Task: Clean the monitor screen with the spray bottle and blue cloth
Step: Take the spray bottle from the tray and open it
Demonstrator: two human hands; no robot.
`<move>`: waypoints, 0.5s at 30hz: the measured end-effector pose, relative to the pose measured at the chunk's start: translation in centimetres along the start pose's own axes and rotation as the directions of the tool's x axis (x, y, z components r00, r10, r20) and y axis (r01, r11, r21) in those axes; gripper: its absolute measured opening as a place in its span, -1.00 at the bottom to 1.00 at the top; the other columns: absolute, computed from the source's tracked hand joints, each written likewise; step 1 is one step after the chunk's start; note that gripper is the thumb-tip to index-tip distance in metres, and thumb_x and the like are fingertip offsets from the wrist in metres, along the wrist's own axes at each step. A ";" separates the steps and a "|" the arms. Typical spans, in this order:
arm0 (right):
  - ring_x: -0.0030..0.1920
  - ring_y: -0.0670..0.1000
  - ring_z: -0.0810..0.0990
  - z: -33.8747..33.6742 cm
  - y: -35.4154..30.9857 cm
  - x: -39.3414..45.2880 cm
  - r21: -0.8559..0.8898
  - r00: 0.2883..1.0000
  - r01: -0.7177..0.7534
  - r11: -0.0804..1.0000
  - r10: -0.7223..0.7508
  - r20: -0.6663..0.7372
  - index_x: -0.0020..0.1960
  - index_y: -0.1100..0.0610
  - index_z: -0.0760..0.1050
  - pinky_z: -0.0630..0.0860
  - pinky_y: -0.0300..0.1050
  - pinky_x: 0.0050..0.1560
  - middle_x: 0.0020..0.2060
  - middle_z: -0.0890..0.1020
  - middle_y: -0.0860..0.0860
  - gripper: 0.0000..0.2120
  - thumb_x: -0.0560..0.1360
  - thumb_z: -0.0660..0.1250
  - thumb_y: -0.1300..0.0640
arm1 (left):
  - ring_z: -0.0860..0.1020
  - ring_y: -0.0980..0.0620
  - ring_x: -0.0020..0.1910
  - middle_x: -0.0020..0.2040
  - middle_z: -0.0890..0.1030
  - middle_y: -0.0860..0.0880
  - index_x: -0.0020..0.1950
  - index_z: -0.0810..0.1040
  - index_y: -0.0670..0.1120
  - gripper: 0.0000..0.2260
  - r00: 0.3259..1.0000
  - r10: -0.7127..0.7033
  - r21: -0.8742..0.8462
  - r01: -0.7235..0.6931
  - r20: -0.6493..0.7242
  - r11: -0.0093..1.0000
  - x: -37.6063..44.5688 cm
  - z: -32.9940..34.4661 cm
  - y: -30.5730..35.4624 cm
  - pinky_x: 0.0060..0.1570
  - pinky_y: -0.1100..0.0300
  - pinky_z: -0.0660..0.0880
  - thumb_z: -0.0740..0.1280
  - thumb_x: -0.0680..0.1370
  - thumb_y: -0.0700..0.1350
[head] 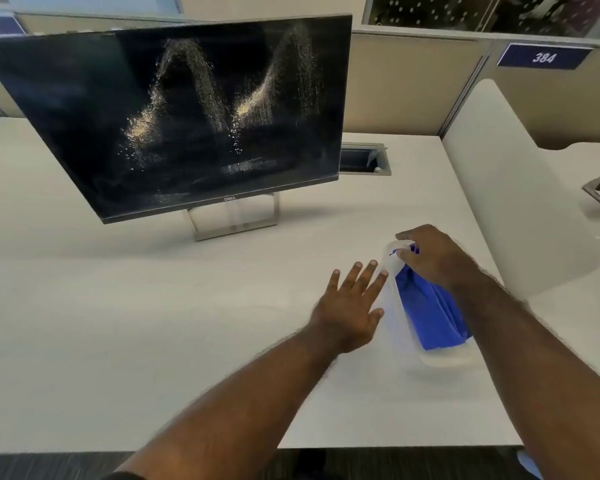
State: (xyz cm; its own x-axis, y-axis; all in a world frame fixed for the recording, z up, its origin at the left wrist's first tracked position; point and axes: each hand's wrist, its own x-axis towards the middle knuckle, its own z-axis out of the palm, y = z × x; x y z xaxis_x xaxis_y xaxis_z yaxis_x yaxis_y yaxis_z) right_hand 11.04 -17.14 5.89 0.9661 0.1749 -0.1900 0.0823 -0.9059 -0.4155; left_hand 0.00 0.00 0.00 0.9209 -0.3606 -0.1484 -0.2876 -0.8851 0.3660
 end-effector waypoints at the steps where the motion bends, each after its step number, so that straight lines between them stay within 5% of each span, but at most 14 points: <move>1: 0.26 0.09 0.48 0.1 0.2 -0.1 -0.011 1.000 0.022 1.000 -0.022 0.001 0.31 0.08 0.52 0.36 -0.07 0.31 0.26 0.51 0.06 -0.68 0.56 0.34 0.12 | -0.17 -0.05 0.61 0.63 -0.19 0.01 0.62 -0.18 0.03 -0.41 1.000 0.017 0.022 -0.017 -0.008 1.000 0.2 0.2 0.6 0.52 -0.13 -0.20 0.00 0.67 0.13; 10: 0.11 0.14 0.53 0.4 0.8 -0.1 -0.082 0.998 0.065 0.994 -0.064 0.021 0.13 0.25 0.58 0.22 -0.34 0.04 0.07 0.59 0.16 -0.83 0.54 0.35 0.27 | -0.19 -0.07 0.60 0.62 -0.22 -0.02 0.62 -0.18 0.03 -0.42 0.999 0.007 0.128 -0.014 0.050 0.992 0.9 1.1 1.4 0.51 -0.17 -0.22 -0.04 0.67 0.15; 15: 0.11 0.12 0.54 -2.7 -0.5 -0.4 -0.133 0.999 0.031 0.991 -0.025 0.042 0.15 0.17 0.60 0.36 -0.10 0.13 0.10 0.59 0.12 -0.79 0.53 0.38 0.19 | -0.19 -0.06 0.60 0.63 -0.22 -0.01 0.62 -0.17 0.01 -0.41 0.999 0.000 0.116 -0.004 0.041 0.993 0.5 0.9 0.8 0.51 -0.16 -0.22 -0.03 0.67 0.15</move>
State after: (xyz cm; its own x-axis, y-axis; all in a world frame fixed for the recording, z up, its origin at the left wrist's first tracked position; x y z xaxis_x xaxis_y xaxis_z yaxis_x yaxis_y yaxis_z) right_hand 11.26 -17.81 8.59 0.9525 0.2139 -0.2169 0.1437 -0.9434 -0.2989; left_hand 0.00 -1.12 -0.58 0.9093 -0.3720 -0.1863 -0.3203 -0.9117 0.2572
